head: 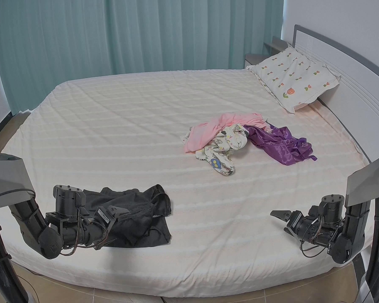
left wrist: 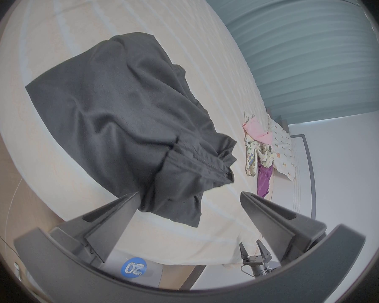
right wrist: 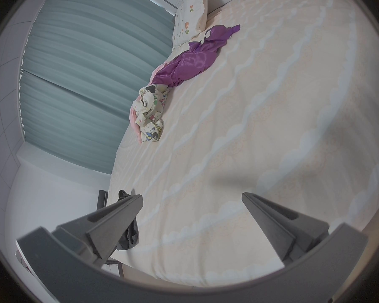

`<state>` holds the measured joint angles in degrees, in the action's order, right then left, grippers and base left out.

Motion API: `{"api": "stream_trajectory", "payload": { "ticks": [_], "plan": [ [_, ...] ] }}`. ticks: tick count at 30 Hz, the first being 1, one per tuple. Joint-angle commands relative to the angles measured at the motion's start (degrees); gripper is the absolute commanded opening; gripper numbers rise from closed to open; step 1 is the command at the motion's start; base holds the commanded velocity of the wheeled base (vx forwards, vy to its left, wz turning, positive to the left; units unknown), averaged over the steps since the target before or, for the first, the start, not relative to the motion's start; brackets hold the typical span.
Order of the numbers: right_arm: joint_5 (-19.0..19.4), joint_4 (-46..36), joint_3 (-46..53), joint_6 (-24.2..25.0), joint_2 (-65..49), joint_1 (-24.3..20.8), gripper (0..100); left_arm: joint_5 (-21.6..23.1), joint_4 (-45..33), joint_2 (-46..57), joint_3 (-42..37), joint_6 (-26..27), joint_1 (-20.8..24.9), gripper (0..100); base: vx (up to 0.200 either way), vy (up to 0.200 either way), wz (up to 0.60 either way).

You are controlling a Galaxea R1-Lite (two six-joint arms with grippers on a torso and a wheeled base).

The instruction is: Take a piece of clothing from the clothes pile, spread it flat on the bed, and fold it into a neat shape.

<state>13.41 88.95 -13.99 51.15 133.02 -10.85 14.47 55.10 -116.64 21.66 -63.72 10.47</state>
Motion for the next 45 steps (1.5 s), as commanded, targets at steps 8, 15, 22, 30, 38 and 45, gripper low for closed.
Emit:
{"api": "stream_trajectory", "payload": {
  "ticks": [8, 15, 22, 30, 38, 45],
  "plan": [
    [-1.5, 0.7, -0.2, -0.1, -0.3, -0.2, 100, 0.4, 0.0, -0.4, 0.1, -0.2, -1.0, 100, 0.000, 0.200, 0.00],
    [-4.8, 0.7, -0.5, -0.5, -0.7, -2.9, 100, 1.0, 0.0, -0.4, 0.4, -0.2, -1.4, 100, 0.000, 0.200, 0.00],
    [-12.4, 0.6, -2.2, -4.0, -1.5, -8.4, 100, 2.6, -0.1, -0.3, 0.8, -1.5, -1.9, 100, 0.000, 0.200, 0.00],
    [-16.4, -0.5, -5.1, -10.2, -1.2, -15.0, 100, 3.4, 0.0, 0.0, 0.7, -1.5, -2.4, 100, 0.000, 0.200, 0.00],
    [-23.6, -11.4, -14.6, -20.1, -1.8, -19.7, 100, 3.4, 0.1, -0.1, 0.5, -1.5, -2.4, 100, 0.000, 0.200, 0.00],
    [-29.1, -19.2, -20.7, -27.0, -1.1, -25.5, 100, 3.4, 0.1, -0.1, 0.5, -1.5, -2.4, 100, 0.000, 0.000, 0.00]
  ]
}}
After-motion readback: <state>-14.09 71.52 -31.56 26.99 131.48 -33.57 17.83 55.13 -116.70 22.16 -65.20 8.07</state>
